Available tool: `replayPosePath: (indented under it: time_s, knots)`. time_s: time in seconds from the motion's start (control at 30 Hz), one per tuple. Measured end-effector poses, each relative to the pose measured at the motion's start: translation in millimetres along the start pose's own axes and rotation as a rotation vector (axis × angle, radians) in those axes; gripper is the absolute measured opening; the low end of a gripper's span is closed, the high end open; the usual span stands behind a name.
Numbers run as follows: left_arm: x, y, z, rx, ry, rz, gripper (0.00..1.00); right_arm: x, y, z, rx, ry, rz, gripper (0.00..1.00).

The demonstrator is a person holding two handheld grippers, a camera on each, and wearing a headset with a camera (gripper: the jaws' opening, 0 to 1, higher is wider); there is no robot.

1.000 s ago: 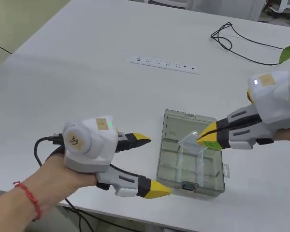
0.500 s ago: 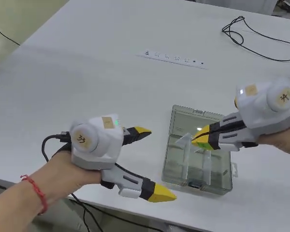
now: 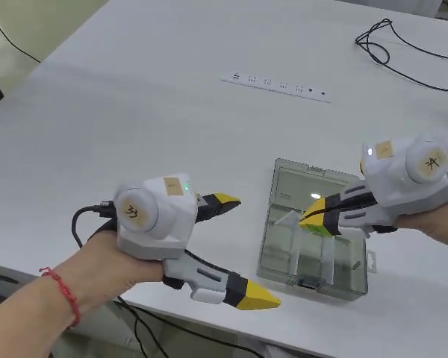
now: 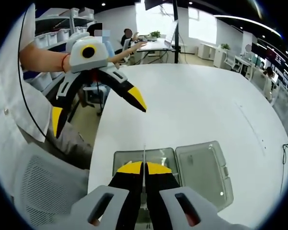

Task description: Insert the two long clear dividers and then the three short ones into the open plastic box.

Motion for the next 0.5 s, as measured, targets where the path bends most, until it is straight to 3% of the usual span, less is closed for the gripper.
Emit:
replayPosePath:
  time_s: [0.33,0.5]
  knots:
    - [0.7,-1.4,1.7,0.002,0.007,-0.008,1.00,0.0,3.9,12.3,0.003,-0.018,-0.052,0.02]
    - [0.0,-2.4,2.6,0.000,0.008,-0.010,1.00,-1.4,-0.5,24.8,0.015,-0.061,-0.097,0.02]
Point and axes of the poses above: the centre of the closed fingertips' face, and the gripper's own axes: z roughly forward along the fingers, y roughly to its right, x roughly out of its top, the point moved 4 cm from there along -z, roughly backward along the fingers, and after that the axes turned 1 degree about x, right-handed, at the moved point
